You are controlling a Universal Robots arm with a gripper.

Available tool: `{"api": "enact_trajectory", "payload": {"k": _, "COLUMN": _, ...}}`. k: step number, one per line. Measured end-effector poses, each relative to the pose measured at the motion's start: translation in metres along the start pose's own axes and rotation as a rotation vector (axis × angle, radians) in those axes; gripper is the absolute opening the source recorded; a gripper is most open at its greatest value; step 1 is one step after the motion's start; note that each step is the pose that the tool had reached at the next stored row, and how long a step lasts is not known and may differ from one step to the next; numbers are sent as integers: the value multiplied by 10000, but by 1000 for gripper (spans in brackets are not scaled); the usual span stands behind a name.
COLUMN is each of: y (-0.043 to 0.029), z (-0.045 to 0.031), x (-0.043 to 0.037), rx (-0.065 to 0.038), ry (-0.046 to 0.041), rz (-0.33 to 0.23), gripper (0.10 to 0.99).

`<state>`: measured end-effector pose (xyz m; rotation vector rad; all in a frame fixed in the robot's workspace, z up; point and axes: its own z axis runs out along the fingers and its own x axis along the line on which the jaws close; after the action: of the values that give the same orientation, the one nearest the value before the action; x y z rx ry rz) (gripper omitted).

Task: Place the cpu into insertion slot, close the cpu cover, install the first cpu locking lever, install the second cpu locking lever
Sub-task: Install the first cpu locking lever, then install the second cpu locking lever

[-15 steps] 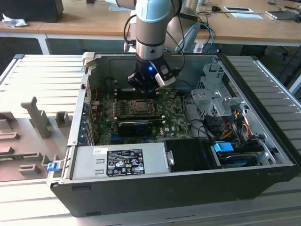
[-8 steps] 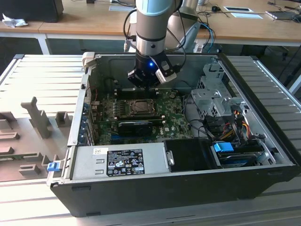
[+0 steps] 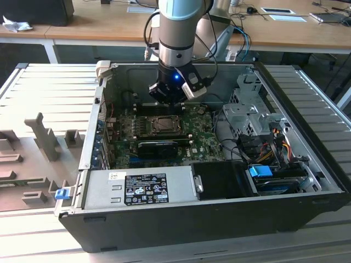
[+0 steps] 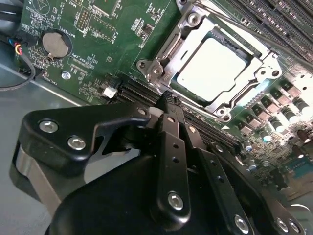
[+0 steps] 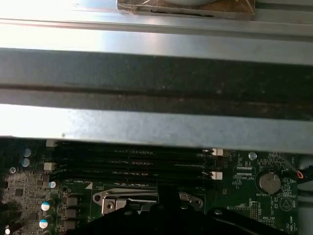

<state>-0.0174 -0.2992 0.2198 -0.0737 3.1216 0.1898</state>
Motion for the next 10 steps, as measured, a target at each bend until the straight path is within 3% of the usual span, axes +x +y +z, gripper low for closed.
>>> {"api": "enact_trajectory", "payload": {"k": 3, "y": -26, "z": -3, "x": 1, "rx": 0, "ry": 0, "rz": 0, "gripper": 106}}
{"api": "enact_trajectory", "payload": {"k": 6, "y": -27, "z": -81, "x": 1, "rx": 1, "ry": 0, "rz": 0, "gripper": 106}}
{"api": "enact_trajectory", "payload": {"k": 9, "y": -2, "z": -295, "x": -3, "rx": -1, "ry": 0, "rz": 0, "gripper": 106}}
{"api": "enact_trajectory", "payload": {"k": 10, "y": -1, "z": -318, "x": -4, "rx": 0, "ry": 1, "rz": -1, "gripper": 106}}
